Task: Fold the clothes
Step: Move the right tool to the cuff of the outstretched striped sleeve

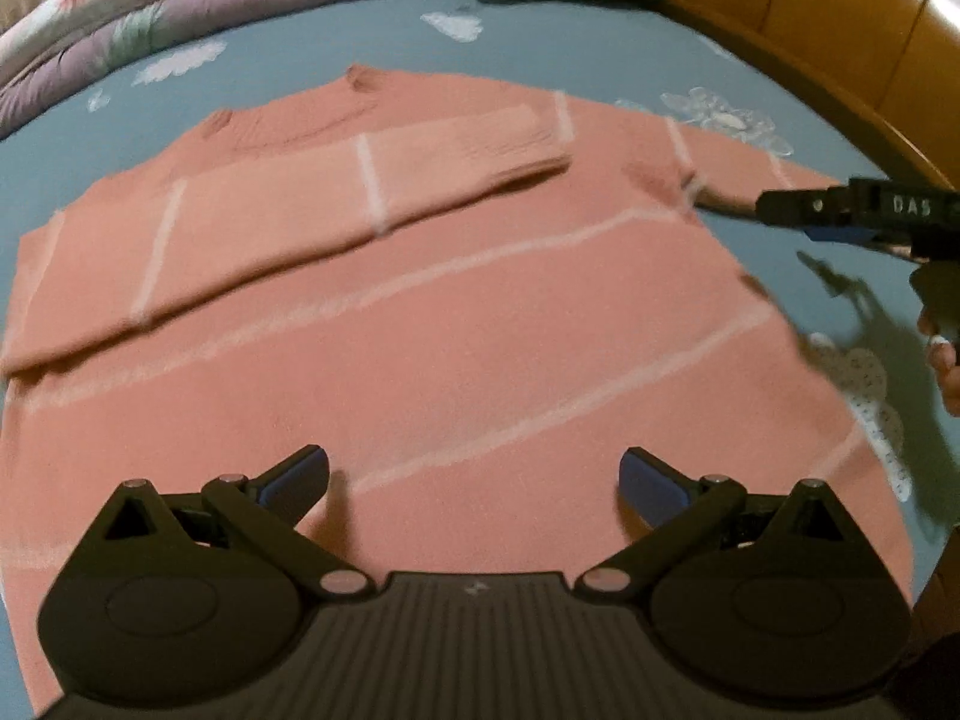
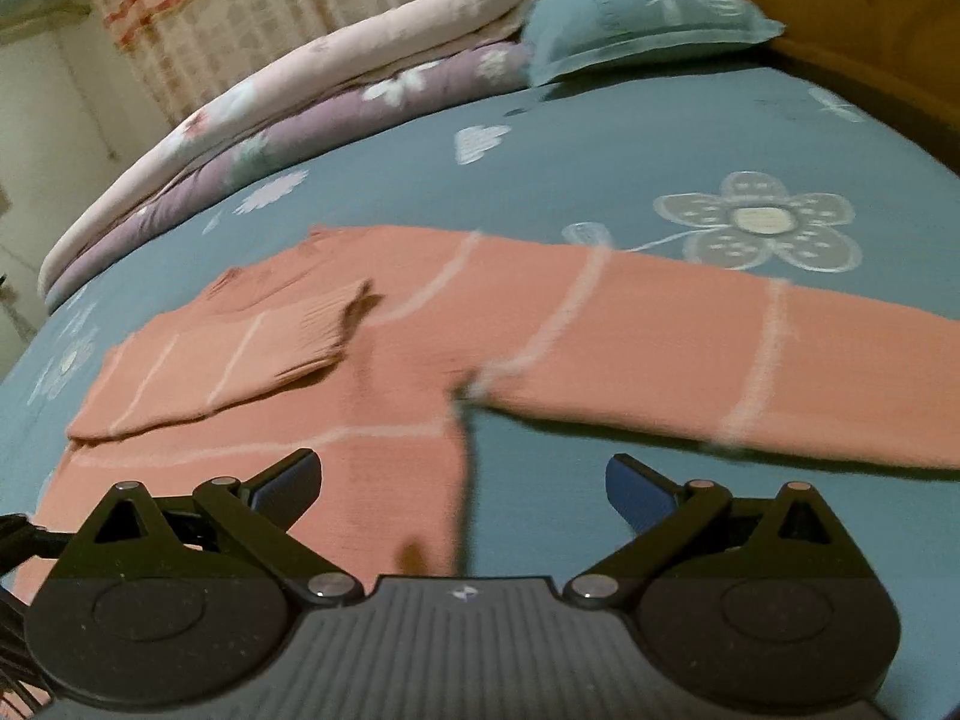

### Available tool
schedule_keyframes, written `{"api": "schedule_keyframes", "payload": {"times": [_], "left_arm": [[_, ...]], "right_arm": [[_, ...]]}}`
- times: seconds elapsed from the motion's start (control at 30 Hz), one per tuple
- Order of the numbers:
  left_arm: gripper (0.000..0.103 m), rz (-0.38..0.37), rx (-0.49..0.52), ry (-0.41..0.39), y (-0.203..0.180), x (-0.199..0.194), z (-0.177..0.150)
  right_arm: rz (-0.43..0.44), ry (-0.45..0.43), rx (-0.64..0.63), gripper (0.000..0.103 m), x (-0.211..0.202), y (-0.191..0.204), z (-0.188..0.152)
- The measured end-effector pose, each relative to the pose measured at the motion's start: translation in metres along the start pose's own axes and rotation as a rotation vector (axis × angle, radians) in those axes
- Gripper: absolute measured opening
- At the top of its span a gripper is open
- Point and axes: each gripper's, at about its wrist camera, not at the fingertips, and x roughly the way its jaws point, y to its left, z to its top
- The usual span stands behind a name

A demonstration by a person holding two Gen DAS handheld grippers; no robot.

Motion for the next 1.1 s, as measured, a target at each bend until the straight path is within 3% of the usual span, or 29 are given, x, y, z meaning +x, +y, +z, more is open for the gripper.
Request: {"api": "schedule_keyframes", "payload": {"times": [0.33, 0.53, 0.83, 1.1], "left_arm": [[0.102, -0.067, 0.127, -0.080, -0.045, -0.014, 0.017], [0.102, -0.058, 0.165, -0.069, -0.057, -0.010, 0.020], [0.102, -0.040, 0.170, -0.052, -0.064, -0.006, 0.022], [0.102, -0.025, 0.145, -0.056, -0.069, -0.009, 0.024]], "right_arm": [[-0.150, -0.163, 0.258, 0.103, -0.054, -0.102, -0.028], [-0.232, -0.238, 0.396, 0.103, -0.071, -0.147, -0.049], [-0.237, -0.275, 0.369, 0.103, -0.054, -0.153, -0.048], [-0.171, -0.337, 0.434, 0.103, -0.047, -0.178, -0.036]]}}
